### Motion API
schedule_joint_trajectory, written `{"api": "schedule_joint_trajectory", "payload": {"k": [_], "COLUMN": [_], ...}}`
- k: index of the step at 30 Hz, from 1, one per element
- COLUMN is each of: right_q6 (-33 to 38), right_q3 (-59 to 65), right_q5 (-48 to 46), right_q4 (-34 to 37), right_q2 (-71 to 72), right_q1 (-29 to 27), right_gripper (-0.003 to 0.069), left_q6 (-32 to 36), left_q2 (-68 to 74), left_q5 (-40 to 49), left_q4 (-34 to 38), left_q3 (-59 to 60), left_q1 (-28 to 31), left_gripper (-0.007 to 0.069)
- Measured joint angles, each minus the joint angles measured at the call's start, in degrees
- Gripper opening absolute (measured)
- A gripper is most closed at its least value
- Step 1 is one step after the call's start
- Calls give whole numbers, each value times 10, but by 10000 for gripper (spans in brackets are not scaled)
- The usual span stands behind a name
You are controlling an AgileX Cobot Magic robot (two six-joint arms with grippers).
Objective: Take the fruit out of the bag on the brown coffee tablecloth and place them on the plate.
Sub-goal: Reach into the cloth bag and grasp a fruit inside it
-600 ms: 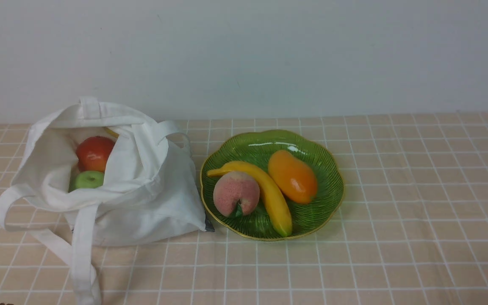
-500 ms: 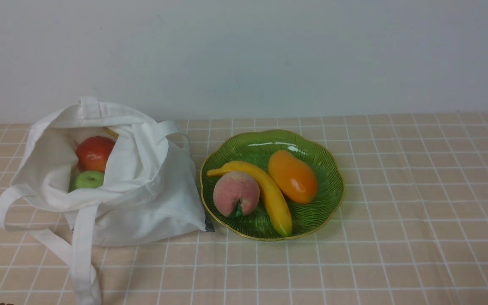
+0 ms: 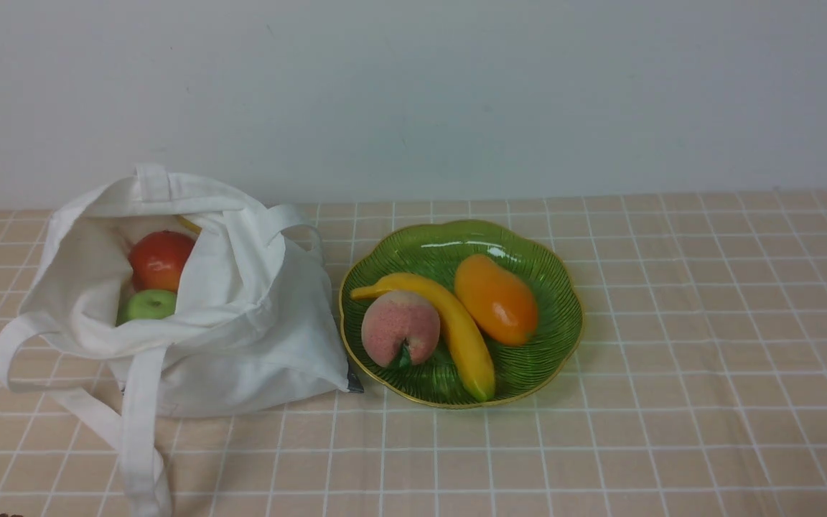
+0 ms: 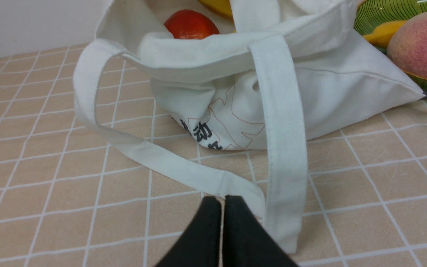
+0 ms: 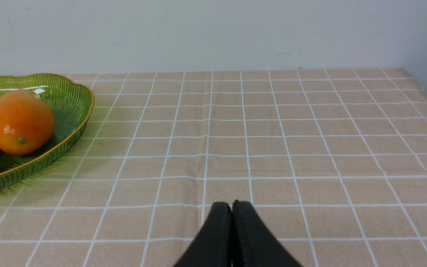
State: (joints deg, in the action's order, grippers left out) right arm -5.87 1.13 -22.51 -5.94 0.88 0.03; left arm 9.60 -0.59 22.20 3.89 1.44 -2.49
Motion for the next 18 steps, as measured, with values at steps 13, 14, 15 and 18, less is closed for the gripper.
{"api": "schedule_joint_trajectory", "payload": {"k": [13, 14, 15, 18], "right_q6": [0, -1, -1, -1], "right_q3": [0, 0, 0, 0], "right_q5": [0, 0, 0, 0], "right_q4": [0, 0, 0, 0], "right_q2": [0, 0, 0, 0], "right_q1": [0, 0, 0, 0], "right_gripper": [-14, -14, -14, -14], "left_q6": [0, -4, -14, -47], "left_q2": [0, 0, 0, 0], "left_q5": [-6, -22, -39, -82], "left_q4": [4, 16, 41, 115], "left_q3": [1, 1, 2, 2], "left_q1": [0, 0, 0, 0], "left_gripper": [-8, -8, -8, -8]}}
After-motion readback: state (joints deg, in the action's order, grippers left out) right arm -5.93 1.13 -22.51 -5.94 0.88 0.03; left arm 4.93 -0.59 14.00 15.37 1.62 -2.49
